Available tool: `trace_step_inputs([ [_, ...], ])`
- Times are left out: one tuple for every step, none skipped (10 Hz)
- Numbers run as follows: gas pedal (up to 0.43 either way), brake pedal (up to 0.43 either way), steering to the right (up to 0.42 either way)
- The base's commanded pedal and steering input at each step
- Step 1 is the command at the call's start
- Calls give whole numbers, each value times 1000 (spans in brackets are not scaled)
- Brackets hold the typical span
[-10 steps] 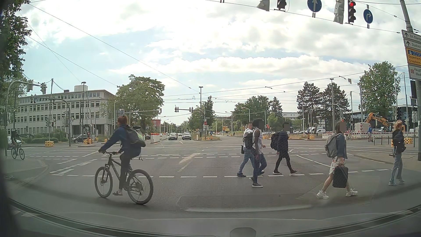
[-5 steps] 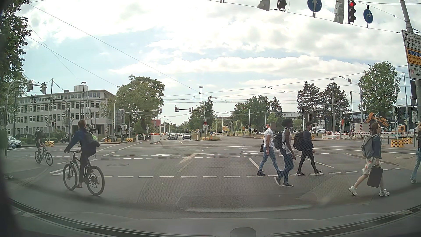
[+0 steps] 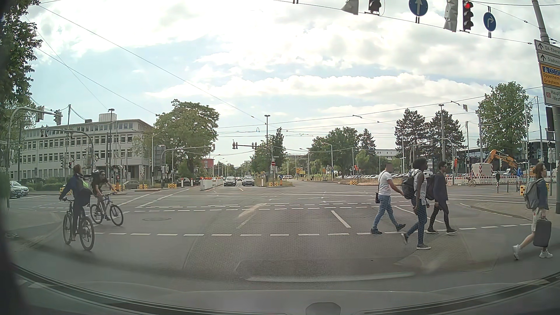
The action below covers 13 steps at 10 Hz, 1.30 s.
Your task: Follow the waypoints while adhering to traffic rules and regulations
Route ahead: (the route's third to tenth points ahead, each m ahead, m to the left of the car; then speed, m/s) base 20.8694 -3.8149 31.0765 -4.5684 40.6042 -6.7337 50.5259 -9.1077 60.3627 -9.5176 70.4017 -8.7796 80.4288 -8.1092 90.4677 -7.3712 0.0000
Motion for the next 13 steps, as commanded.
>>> trace_step_inputs([
  [0,268,18],
  [0,268,18],
  [0,268,18],
  [0,268,18],
  [0,268,19],
  [0,268,19],
  [0,268,19],
  [0,268,19],
  [0,268,19],
  [0,268,19],
  [0,268,19],
  [0,268,19],
  [0,262,19],
])
